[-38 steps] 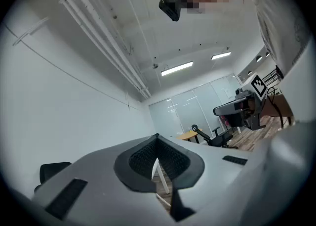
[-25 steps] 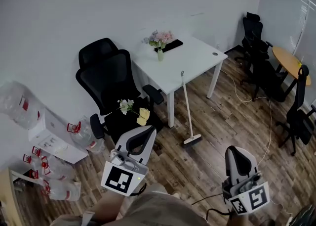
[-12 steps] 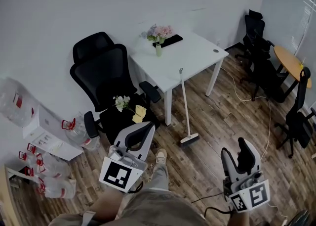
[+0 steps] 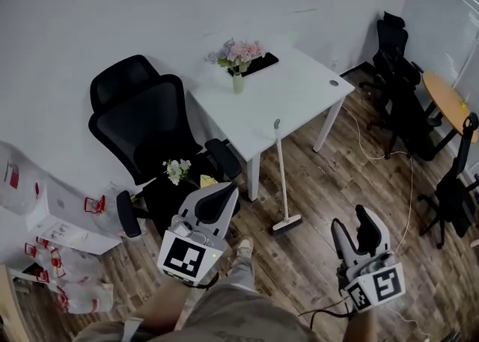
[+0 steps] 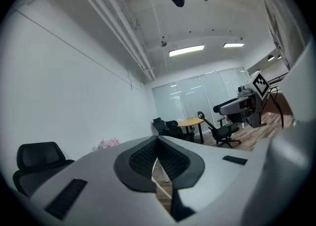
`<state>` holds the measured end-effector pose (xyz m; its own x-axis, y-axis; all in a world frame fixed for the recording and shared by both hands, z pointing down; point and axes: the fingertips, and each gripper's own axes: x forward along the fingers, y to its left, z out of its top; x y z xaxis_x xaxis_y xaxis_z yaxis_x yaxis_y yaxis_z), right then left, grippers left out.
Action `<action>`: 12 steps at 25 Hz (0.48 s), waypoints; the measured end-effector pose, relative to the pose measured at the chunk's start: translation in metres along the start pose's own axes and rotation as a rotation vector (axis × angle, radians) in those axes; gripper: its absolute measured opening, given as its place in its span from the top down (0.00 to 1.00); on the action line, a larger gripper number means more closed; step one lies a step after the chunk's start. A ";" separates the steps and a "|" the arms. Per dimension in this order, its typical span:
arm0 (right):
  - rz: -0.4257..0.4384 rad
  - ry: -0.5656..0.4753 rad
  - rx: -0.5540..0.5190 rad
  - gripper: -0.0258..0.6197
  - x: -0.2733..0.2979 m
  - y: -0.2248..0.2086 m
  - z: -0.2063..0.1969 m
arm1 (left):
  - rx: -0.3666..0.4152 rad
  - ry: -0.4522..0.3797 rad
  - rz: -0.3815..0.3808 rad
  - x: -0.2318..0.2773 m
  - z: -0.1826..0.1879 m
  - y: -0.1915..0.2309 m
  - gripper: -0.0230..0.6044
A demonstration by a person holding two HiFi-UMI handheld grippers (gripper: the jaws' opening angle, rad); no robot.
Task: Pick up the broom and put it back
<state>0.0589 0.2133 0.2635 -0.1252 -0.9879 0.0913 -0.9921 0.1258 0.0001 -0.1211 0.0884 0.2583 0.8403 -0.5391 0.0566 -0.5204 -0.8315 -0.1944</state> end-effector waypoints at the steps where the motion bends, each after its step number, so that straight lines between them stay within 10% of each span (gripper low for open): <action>1: 0.002 0.022 -0.002 0.58 0.014 -0.004 -0.004 | 0.005 0.020 -0.007 0.013 -0.008 0.008 0.94; 12: 0.046 0.181 0.051 0.58 0.167 -0.042 -0.060 | -0.036 0.166 -0.108 0.130 -0.078 0.083 0.94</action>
<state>0.0807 0.0487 0.3382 -0.1706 -0.9482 0.2678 -0.9853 0.1609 -0.0579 -0.0670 -0.0606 0.3262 0.8566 -0.4586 0.2366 -0.4359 -0.8884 -0.1440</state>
